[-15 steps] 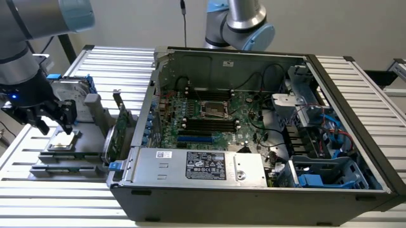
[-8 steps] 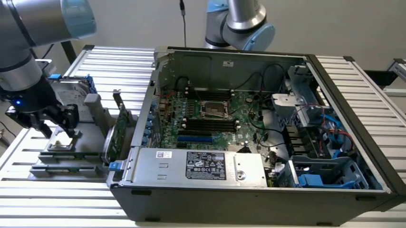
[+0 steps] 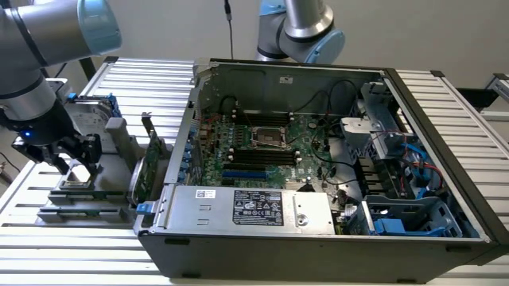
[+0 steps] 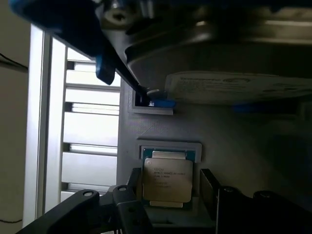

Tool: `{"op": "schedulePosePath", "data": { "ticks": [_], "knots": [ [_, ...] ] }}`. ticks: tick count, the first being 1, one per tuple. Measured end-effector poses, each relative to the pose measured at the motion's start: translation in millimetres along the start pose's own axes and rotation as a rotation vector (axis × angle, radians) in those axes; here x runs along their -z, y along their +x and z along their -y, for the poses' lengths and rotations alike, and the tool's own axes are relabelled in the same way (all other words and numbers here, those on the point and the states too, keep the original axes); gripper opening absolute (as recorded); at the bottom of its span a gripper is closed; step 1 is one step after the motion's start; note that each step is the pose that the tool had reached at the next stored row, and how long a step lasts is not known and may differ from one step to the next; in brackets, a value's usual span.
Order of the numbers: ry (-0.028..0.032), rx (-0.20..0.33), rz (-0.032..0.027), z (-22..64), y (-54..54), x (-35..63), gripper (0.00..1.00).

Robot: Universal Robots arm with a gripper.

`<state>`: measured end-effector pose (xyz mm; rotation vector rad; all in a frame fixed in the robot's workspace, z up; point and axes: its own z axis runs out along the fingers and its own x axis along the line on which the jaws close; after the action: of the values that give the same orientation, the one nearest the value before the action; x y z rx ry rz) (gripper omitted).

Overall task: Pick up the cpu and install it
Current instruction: 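Pick up the cpu and move it towards the insertion slot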

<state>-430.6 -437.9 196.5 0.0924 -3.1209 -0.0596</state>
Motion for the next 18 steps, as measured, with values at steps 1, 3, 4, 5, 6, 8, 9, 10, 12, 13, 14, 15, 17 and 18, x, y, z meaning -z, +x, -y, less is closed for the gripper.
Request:
{"op": "schedulePosePath", "data": {
  "ticks": [1, 3, 4, 5, 6, 8, 9, 10, 12, 13, 14, 15, 17, 18],
  "knots": [
    [-0.0006, -0.001, 0.0001, 0.4, 0.0, -0.5, 0.60],
    [-0.0007, -0.003, 0.0002, 0.8, 0.0, -1.0, 0.60],
    [-0.0007, -0.004, 0.0002, 1.0, 0.0, -1.1, 0.60],
    [-0.0008, -0.005, 0.0002, 1.1, 0.0, -1.3, 0.60],
    [-0.0009, -0.006, 0.0003, 1.2, 0.0, -1.5, 0.60],
    [-0.0008, -0.008, 0.0003, 1.3, 0.1, -2.1, 0.60],
    [-0.0008, -0.009, 0.0004, 1.4, 0.1, -2.6, 0.60],
    [-0.0008, -0.010, 0.0003, 1.4, 0.1, -3.0, 0.60],
    [-0.0009, -0.012, 0.0004, 1.4, 0.1, -4.0, 0.60],
    [-0.0009, -0.013, 0.0002, 1.5, 0.1, -4.4, 0.60],
    [-0.0009, -0.013, 0.0001, 1.5, 0.2, -4.7, 0.60],
    [-0.0010, -0.014, -0.0003, 1.5, 0.3, -5.1, 0.60],
    [-0.0010, -0.014, -0.0009, 1.5, 0.5, -5.5, 0.60],
    [-0.0010, -0.015, -0.0011, 1.5, 0.5, -5.8, 0.60]
  ]
}}
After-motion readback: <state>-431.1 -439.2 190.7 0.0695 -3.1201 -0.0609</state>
